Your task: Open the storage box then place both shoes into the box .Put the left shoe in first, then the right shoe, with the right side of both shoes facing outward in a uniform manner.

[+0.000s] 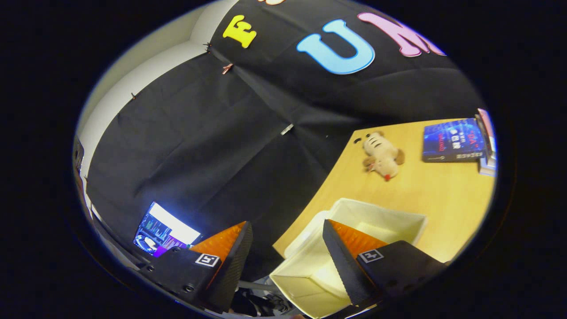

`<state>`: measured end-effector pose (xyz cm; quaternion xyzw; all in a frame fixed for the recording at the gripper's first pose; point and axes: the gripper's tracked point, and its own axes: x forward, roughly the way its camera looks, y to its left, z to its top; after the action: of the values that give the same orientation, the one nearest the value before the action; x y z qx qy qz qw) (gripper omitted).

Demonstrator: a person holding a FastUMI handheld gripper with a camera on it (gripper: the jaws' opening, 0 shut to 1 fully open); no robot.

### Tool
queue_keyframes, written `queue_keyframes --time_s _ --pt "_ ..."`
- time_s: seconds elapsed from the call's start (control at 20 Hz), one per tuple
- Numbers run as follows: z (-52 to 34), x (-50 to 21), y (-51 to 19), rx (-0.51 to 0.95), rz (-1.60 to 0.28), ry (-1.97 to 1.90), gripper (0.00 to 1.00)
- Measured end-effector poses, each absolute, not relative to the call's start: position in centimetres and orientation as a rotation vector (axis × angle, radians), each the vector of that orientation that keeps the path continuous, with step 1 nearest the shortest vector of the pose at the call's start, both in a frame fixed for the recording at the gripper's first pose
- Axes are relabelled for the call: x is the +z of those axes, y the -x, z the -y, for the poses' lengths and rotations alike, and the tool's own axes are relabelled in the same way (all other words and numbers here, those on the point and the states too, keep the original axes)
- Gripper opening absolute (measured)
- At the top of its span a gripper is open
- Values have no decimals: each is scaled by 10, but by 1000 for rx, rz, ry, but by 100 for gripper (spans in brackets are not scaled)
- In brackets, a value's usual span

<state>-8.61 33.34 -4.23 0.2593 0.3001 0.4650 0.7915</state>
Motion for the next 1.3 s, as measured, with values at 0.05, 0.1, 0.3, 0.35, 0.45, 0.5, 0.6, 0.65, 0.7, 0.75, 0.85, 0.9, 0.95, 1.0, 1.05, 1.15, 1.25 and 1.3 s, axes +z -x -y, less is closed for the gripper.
queue_keyframes --time_s 0.05,0.1,0.3,0.35,0.45,0.5,0.6,0.65,0.7,0.75,0.85,0.9,0.95,1.0,1.05,1.15,1.25,1.3 --pt "-314 -46 78 947 -622 -523 97" --pt "-295 -49 71 895 -603 -480 97" --pt "-208 -69 47 695 -574 -331 98" --pt "-189 -77 45 656 -588 -315 98" --pt "-144 -95 46 564 -622 -295 98" --pt "-123 -104 43 519 -638 -287 98" --pt "-85 -130 36 439 -688 -279 98" --pt "-68 -144 38 404 -716 -272 98" --pt "-52 -161 42 373 -752 -258 98" --pt "-37 -178 47 345 -788 -240 98" --pt "-12 -214 54 301 -872 -209 97" --pt "-4 -233 61 287 -912 -203 97" --pt "2 -252 69 277 -960 -196 97" --pt "7 -270 75 270 -1002 -194 96" --pt "10 -287 81 267 -1043 -195 94" --pt "12 -314 90 266 -1107 -196 89" --pt "9 -338 95 274 -1159 -191 85" --pt "7 -348 96 276 -1181 -188 81"
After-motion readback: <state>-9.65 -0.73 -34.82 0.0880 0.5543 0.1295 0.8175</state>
